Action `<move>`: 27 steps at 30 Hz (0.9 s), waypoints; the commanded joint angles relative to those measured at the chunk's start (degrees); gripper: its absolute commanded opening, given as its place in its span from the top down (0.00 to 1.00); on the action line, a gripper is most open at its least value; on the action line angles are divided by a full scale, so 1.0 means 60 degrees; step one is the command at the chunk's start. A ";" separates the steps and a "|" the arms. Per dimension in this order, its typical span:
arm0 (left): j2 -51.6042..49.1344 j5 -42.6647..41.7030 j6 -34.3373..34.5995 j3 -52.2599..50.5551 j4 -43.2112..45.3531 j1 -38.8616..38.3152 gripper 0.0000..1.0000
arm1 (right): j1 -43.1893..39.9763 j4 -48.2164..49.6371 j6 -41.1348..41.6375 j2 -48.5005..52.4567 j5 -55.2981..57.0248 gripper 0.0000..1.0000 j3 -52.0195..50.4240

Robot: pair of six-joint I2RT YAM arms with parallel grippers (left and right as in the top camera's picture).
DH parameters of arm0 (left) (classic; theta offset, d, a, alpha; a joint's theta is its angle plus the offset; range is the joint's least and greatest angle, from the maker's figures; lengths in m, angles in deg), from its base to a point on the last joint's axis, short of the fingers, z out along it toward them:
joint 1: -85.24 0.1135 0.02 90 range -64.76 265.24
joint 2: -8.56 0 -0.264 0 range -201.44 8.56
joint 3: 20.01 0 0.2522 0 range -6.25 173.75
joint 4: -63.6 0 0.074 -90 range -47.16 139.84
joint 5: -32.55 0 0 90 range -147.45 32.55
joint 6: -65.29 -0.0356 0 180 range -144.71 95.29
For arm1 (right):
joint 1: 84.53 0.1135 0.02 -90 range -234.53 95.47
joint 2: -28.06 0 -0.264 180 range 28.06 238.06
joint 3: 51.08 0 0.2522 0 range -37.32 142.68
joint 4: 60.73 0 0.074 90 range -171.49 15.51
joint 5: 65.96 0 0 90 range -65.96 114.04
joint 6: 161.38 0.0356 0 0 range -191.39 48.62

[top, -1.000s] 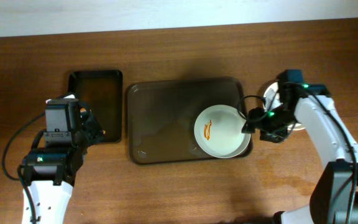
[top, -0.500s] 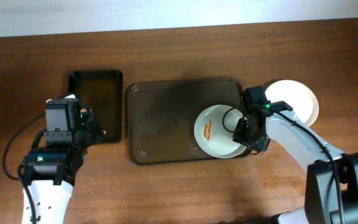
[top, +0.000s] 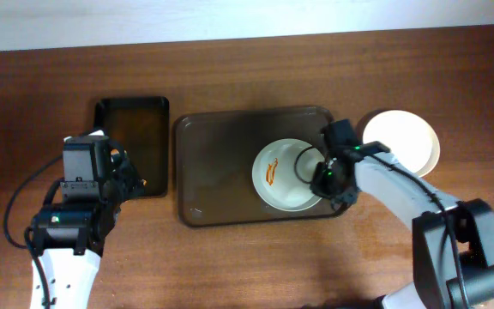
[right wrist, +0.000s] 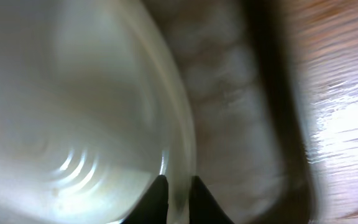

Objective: Clean dirty plates on tray and stack at the side
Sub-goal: 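Grip the remaining plate rim with the right gripper and pull it center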

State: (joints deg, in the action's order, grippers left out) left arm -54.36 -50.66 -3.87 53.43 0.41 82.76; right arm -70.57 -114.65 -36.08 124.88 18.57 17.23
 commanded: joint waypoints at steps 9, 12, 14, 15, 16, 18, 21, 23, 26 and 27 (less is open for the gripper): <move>-0.0022 -0.0102 0.0091 0.0062 0.0047 0.0040 1.00 | -0.0688 0.0379 -0.0346 0.0135 0.0160 0.54 0.0124; -0.0022 -0.0102 0.0091 0.0062 0.0084 0.0040 1.00 | -0.0641 0.0707 -0.0346 0.0178 0.0011 0.41 0.0124; -0.0022 -0.0098 0.0091 0.0062 0.0080 0.0040 1.00 | -0.0506 0.0852 -0.0342 0.0182 0.0018 0.38 0.0124; -0.0022 -0.0098 0.0091 0.0062 0.0080 0.0040 1.00 | -0.0452 0.0892 -0.0342 0.0182 0.0018 0.34 0.0117; -0.0022 -0.0102 0.0091 0.0062 0.0080 0.0040 1.00 | -0.0390 0.0925 -0.0342 0.0186 0.0015 0.32 0.0102; -0.0022 -0.0098 0.0091 0.0062 0.0080 0.0040 1.00 | -0.0270 0.0984 -0.0339 0.0189 0.0015 0.32 0.0029; -0.0022 -0.0102 0.0091 0.0062 0.0080 0.0040 1.00 | -0.0055 0.1111 -0.0342 0.0404 0.0025 0.48 -0.0022; -0.0022 -0.0102 0.0091 0.0062 0.0080 0.0040 1.00 | -0.0007 0.1224 -0.0342 0.0692 0.0058 0.64 -0.0022; -0.0022 -0.0102 0.0091 0.0062 0.0073 0.0040 1.00 | -0.0007 0.1468 -0.0346 0.1457 0.0168 0.68 -0.0022; -0.0022 -0.0102 0.0091 0.0062 0.0073 0.0040 1.00 | -0.0007 0.1494 -0.0350 0.1545 0.0164 0.73 -0.0022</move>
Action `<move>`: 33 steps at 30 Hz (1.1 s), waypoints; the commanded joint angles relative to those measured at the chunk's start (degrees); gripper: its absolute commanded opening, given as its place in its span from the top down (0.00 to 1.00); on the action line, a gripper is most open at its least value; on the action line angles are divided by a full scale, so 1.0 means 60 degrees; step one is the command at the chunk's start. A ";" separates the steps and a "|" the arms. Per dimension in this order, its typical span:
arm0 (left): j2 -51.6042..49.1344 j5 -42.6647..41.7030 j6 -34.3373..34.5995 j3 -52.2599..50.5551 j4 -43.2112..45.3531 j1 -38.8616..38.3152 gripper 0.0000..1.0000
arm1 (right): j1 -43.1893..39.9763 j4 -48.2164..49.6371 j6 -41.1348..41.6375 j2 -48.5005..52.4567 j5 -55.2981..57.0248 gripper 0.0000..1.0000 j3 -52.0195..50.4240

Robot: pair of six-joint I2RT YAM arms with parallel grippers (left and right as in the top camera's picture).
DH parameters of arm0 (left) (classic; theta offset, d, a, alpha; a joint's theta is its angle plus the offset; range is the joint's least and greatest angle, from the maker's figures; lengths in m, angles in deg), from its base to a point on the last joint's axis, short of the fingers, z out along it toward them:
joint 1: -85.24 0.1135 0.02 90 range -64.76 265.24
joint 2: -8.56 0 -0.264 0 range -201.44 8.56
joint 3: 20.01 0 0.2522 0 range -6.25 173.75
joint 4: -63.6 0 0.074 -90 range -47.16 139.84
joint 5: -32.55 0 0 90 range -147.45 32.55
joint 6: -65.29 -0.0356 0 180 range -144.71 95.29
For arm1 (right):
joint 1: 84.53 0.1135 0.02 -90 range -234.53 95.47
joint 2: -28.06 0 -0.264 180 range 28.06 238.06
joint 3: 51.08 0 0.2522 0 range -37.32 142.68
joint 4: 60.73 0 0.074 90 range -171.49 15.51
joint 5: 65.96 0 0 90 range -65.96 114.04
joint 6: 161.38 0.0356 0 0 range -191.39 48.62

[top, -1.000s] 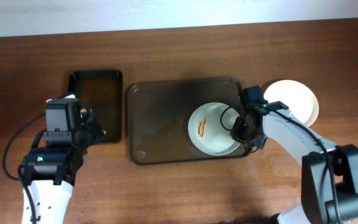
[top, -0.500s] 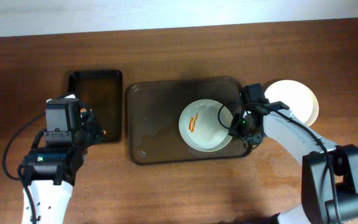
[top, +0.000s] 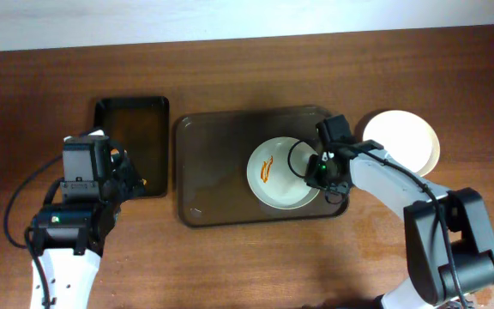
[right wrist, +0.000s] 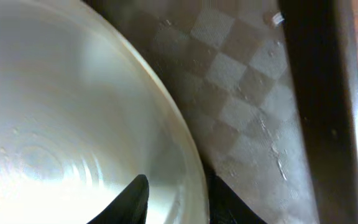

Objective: Clean dirty plates on tray and stack at the side
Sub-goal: 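Grip the remaining plate rim with the right gripper and pull it center, then scrub the remaining plate with the sponge in the left gripper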

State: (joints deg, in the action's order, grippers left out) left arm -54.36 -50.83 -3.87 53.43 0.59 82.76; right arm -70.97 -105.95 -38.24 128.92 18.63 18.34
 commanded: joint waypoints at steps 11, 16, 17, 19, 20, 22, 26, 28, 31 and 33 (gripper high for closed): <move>-0.0772 -0.1140 0.0062 0.0062 0.0073 0.0040 1.00 | 0.0204 0.0106 -0.1137 0.0871 -0.2178 0.96 -0.0208; -0.2779 -0.4794 -0.1716 0.0062 0.0725 -0.0117 1.00 | 0.1086 0.0586 -0.1362 0.0871 -0.2390 0.96 -0.0204; -0.3293 -0.5271 -0.1963 0.0062 0.0947 -0.0350 1.00 | 0.1297 0.0743 -0.1566 0.0871 -0.2382 0.96 -0.0193; -0.4087 -0.5512 -0.2186 0.0062 0.1220 -0.0947 1.00 | 0.1428 0.0754 -0.1741 0.0871 -0.2386 0.96 -0.0117; -0.4386 -0.5643 -0.2437 0.0062 0.1311 -0.1300 1.00 | 0.1432 0.0747 -0.1741 0.0871 -0.2382 0.96 -0.0117; -0.4685 -0.5639 -0.2492 0.0062 0.1497 -0.2036 1.00 | 0.1432 0.0750 -0.1738 0.0871 -0.2386 0.96 -0.0117; -0.5005 -0.5625 -0.2361 0.0062 0.2426 -0.2845 1.00 | 0.1435 0.0692 -0.1734 0.0871 -0.2393 0.96 -0.0117; -0.5479 -0.5635 -0.2091 0.0062 0.2823 -0.3009 1.00 | 0.1435 0.0714 -0.1734 0.0871 -0.2390 0.96 -0.0117; -0.6200 -0.5643 -0.1821 0.0062 0.3421 -0.3238 1.00 | 0.1435 0.0772 -0.1734 0.0871 -0.2386 0.96 -0.0117; -0.6473 -0.5632 -0.1803 0.0062 0.3723 -0.3381 1.00 | 0.1432 0.0790 -0.1734 0.0871 -0.2386 0.96 -0.0117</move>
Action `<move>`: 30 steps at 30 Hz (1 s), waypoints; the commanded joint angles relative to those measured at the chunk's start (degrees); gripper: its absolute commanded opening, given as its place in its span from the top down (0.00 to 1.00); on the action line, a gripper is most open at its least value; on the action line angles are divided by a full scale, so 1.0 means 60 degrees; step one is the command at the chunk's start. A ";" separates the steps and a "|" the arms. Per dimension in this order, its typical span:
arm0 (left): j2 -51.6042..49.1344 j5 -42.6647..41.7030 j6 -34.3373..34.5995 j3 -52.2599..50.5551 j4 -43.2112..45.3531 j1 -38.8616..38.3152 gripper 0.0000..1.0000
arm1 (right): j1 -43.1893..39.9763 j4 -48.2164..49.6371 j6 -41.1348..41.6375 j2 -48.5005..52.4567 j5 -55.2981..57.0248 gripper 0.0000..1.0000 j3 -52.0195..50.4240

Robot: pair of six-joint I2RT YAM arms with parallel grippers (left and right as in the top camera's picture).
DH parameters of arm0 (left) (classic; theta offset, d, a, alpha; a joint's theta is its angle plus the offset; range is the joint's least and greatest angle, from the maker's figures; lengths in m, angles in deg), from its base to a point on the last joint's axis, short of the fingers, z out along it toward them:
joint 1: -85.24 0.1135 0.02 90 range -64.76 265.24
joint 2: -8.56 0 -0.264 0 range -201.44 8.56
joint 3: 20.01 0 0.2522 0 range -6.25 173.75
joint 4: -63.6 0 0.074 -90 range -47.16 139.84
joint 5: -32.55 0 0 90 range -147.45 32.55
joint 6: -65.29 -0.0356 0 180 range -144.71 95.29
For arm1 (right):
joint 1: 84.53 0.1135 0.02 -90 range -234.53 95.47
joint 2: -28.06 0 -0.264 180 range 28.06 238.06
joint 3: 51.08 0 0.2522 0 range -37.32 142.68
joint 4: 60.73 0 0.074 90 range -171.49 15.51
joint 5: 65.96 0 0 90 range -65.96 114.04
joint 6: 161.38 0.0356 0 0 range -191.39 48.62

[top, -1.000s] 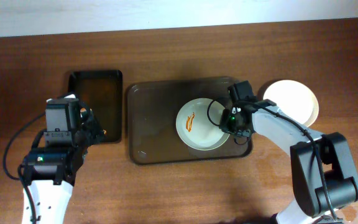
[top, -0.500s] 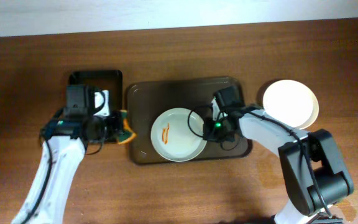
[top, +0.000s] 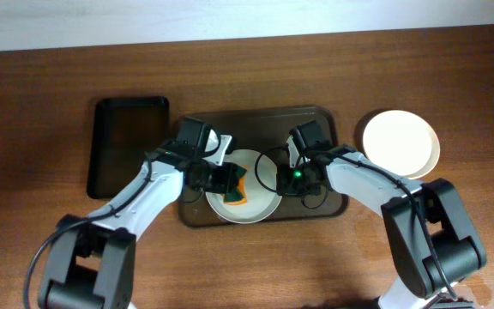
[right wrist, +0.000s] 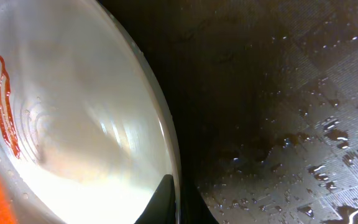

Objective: Clean dirty plates on tray and stack at the side
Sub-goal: 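Scrub the remaining plate with the sponge in the left gripper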

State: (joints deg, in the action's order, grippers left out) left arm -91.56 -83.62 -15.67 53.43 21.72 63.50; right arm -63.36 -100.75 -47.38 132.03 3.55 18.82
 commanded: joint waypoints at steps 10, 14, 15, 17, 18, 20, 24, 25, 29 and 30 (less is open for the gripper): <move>-0.0667 0.0765 0.0076 0.1104 -0.0714 -0.0291 0.67 | 0.0164 0.0022 -0.0219 0.0353 0.0135 0.96 -0.0197; -0.0667 0.1548 0.0073 0.1344 -0.1395 -0.0291 0.68 | 0.0164 0.0026 -0.0215 0.0353 0.0142 0.96 -0.0197; -0.0670 0.1545 0.0047 0.1337 -0.1512 -0.0295 0.68 | 0.0164 0.0026 -0.0215 0.0353 0.0168 0.96 -0.0197; -0.0670 0.1548 0.0044 0.1308 -0.1581 -0.0412 0.68 | 0.0164 0.0026 -0.0215 0.0353 0.0168 0.96 -0.0197; -0.0670 0.1545 0.0044 0.1308 -0.1577 -0.0495 0.69 | 0.0164 0.0026 -0.0215 0.0353 0.0168 0.96 -0.0197; -0.0688 0.1570 0.0040 0.1308 -0.1486 -0.0769 0.68 | 0.0164 0.0022 -0.0215 0.0353 0.0164 0.96 -0.0197; -0.0856 0.2262 0.0044 0.1308 -0.1366 -0.0914 0.69 | 0.0164 -0.0018 -0.0219 0.0353 0.0168 0.96 -0.0197; -0.0885 0.2262 0.0044 0.1308 -0.1362 -0.0914 0.70 | 0.0164 -0.0018 -0.0219 0.0353 0.0168 0.96 -0.0197; -0.0943 0.2273 0.0040 0.1293 -0.1355 -0.0914 0.72 | 0.0164 -0.0015 -0.0219 0.0353 0.0168 0.96 -0.0197; -0.1013 0.2269 0.0044 0.1293 -0.1351 -0.0914 0.72 | 0.0157 -0.0018 -0.0219 0.0353 0.0168 0.96 -0.0197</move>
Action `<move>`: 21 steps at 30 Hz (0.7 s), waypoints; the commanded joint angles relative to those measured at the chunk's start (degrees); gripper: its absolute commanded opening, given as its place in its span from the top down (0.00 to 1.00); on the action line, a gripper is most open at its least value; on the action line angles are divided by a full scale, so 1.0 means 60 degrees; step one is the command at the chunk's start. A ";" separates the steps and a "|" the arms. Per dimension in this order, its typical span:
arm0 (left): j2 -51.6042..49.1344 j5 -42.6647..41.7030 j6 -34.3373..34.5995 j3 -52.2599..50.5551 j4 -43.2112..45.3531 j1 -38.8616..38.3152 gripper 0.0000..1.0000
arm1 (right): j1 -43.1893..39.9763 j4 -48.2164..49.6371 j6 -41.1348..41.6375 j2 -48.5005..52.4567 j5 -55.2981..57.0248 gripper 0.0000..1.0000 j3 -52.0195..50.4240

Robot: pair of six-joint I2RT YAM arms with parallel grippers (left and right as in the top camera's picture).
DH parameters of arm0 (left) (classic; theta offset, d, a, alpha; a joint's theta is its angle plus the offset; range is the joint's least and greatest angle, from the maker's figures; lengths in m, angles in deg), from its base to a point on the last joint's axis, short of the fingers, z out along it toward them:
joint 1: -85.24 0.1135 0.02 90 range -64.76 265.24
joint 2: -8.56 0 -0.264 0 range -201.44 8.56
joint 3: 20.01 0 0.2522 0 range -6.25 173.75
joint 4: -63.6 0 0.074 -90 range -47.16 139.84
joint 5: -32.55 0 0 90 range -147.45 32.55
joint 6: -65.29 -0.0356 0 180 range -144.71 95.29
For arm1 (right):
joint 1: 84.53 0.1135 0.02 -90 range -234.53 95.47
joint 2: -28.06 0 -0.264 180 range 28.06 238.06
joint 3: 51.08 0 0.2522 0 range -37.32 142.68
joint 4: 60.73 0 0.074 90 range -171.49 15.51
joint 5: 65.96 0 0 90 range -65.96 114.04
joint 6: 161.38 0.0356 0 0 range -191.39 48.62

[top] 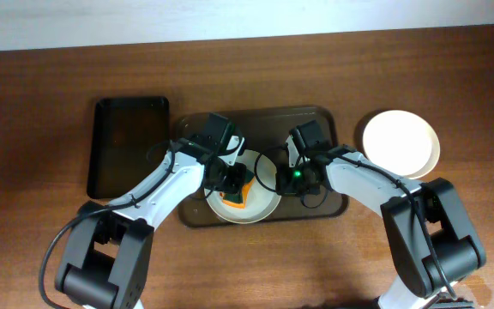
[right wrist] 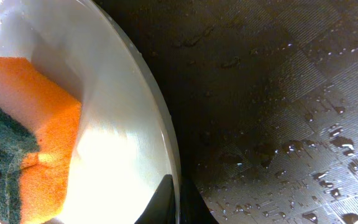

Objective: Clean dirty plates on tray and stack at the side
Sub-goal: 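Scrub the remaining plate with the sponge in the left gripper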

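Observation:
A white plate [top: 260,204] lies on the dark brown tray [top: 197,213], left of its middle. My right gripper [top: 283,178] is shut on the plate's right rim; in the right wrist view its fingertips [right wrist: 178,202] pinch the rim [right wrist: 160,118]. An orange sponge with a green scouring side [top: 237,189] rests inside the plate, and my left gripper [top: 230,178] is shut on it. The same sponge [right wrist: 30,124] fills the plate's left part in the right wrist view. The sponge hides the plate's middle. Clean white plates [top: 401,143] sit stacked on the table right of the tray.
A black rectangular bin [top: 127,146] stands left of the tray. The tray floor [right wrist: 291,93] is wet, with water drops. Bare wooden table [top: 316,275] lies in front of the tray and behind it.
My left gripper has moved the sponge right and a little up inside the plate, covering the red smear seen before. The right gripper still pinches the plate's rim in the same place.
At first the plate with a red smear lay right of the tray's middle, my right gripper on its rim, the left arm at the bin. Then the plate was slightly further left. Later it lay left of middle with the sponge in it, now over its centre.

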State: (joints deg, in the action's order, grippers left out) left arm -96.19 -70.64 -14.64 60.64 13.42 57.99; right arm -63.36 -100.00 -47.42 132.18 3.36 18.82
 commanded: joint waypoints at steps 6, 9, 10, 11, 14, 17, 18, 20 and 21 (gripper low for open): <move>-0.0699 0.0102 -0.0120 0.0127 0.0127 0.0004 1.00 | 0.0157 -0.0135 -0.0211 0.0328 0.0200 0.96 -0.0197; -0.0699 0.0102 -0.0044 0.0302 0.0047 0.0007 1.00 | 0.0157 -0.0138 -0.0211 0.0328 0.0200 0.96 -0.0197; -0.0699 0.0146 -0.0044 0.0299 0.0080 0.0007 1.00 | 0.0157 -0.0138 -0.0211 0.0328 0.0200 0.96 -0.0197; -0.0703 0.0386 0.0000 0.0284 0.0157 0.0015 1.00 | 0.0157 -0.0138 -0.0211 0.0328 0.0204 0.96 -0.0197; -0.0703 0.2973 0.1096 -0.0095 0.0127 0.0015 1.00 | 0.0157 -0.0178 -0.0211 0.0328 0.0237 0.96 -0.0197; -0.0703 0.5005 0.1213 -0.0769 0.0160 0.0058 1.00 | 0.0157 -0.0175 -0.0211 0.0328 0.0302 0.96 -0.0197; -0.0681 0.5639 0.1213 -0.0743 0.0025 0.0066 1.00 | 0.0157 -0.0178 -0.0208 0.0328 0.0299 0.96 -0.0197; -0.0550 0.6029 0.1213 -0.0313 -0.0408 0.0066 1.00 | 0.0157 -0.0171 -0.0208 0.0328 0.0302 0.96 -0.0197; -0.0433 0.6022 0.1213 -0.0018 -0.0699 0.0066 1.00 | 0.0157 -0.0175 -0.0208 0.0328 0.0306 0.96 -0.0197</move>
State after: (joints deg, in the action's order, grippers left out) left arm -98.20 -46.00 -8.11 59.24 13.48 57.14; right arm -62.86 -99.61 -47.44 132.33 2.96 18.82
